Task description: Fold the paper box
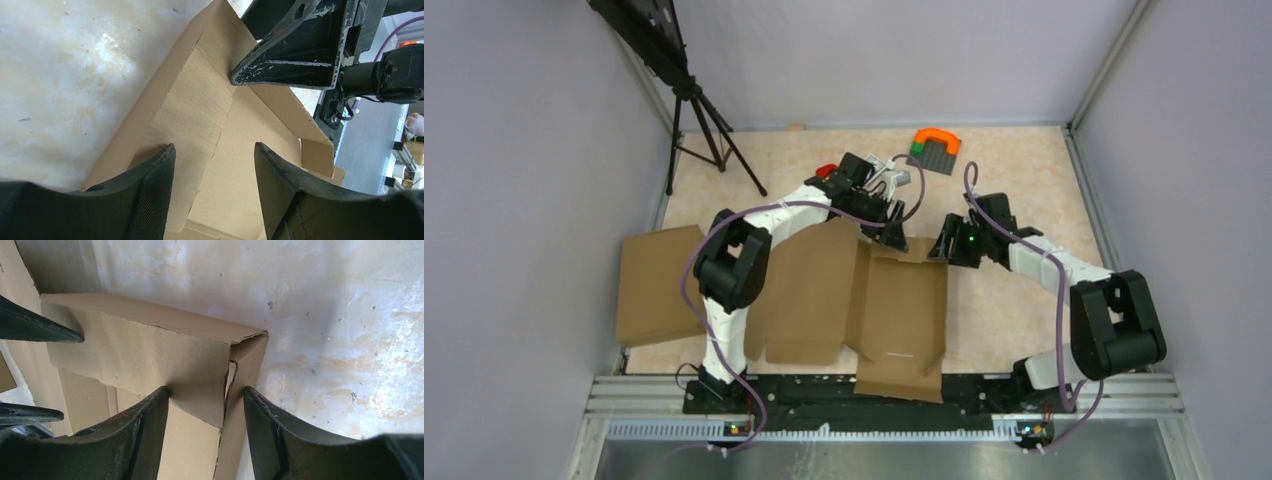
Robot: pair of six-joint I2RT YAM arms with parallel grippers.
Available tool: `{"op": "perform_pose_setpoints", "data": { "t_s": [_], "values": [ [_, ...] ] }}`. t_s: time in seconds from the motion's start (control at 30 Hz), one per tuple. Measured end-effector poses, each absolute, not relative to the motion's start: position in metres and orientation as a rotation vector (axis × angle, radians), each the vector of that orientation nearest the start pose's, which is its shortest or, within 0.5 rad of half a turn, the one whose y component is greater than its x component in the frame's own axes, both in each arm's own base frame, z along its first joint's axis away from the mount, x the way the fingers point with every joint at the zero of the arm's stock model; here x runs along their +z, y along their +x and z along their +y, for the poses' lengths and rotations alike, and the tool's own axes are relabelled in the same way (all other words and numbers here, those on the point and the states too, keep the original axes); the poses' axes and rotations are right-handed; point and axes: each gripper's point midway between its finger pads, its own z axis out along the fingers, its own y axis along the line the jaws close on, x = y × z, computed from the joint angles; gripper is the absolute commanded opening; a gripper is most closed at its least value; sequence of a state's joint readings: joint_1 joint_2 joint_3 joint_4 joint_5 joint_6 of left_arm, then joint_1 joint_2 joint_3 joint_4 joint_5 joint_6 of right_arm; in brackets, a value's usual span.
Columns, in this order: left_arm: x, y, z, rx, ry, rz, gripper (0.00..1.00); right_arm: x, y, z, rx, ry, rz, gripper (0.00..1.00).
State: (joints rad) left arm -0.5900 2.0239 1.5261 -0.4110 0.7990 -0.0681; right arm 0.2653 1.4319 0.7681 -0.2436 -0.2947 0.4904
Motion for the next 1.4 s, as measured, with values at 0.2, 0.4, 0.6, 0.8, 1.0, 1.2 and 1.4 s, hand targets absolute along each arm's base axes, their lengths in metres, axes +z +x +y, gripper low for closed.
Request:
{"op": "perform_pose_setpoints", "data": {
  "t_s": [0.2,0.4,0.6,0.8,1.0,1.2,1.4],
  "values": [
    [0.114,0.324,-0.364,-1.206,0.942,2.316,0.72,0.063,0.302,0.155,0.684,0.151,2.538,0.55],
    [0.125,0.335,-0.358,-1.122,0.898,2.304,0.74,0.063,0.302,0.155,0.684,0.147,2.54,0.56],
    [0.141,0.344,-0.35,-1.055,0.836,2.294,0.75,0.058,0.301,0.156,0.683,0.139,2.555,0.56],
    [0.185,0.356,-0.297,-0.916,0.597,2.266,0.93,0.062,0.305,0.157,0.682,0.124,2.551,0.56],
    [0.201,0.378,-0.154,-0.658,0.08,2.28,0.92,0.062,0.305,0.156,0.681,0.118,2.553,0.56],
    [0.153,0.354,-0.072,-0.419,-0.272,2.421,0.88,0.063,0.307,0.157,0.678,0.109,2.553,0.56],
    [0.114,0.324,-0.033,-0.221,-0.503,2.54,0.77,0.063,0.308,0.157,0.675,0.1,2.556,0.56]
  ]
}}
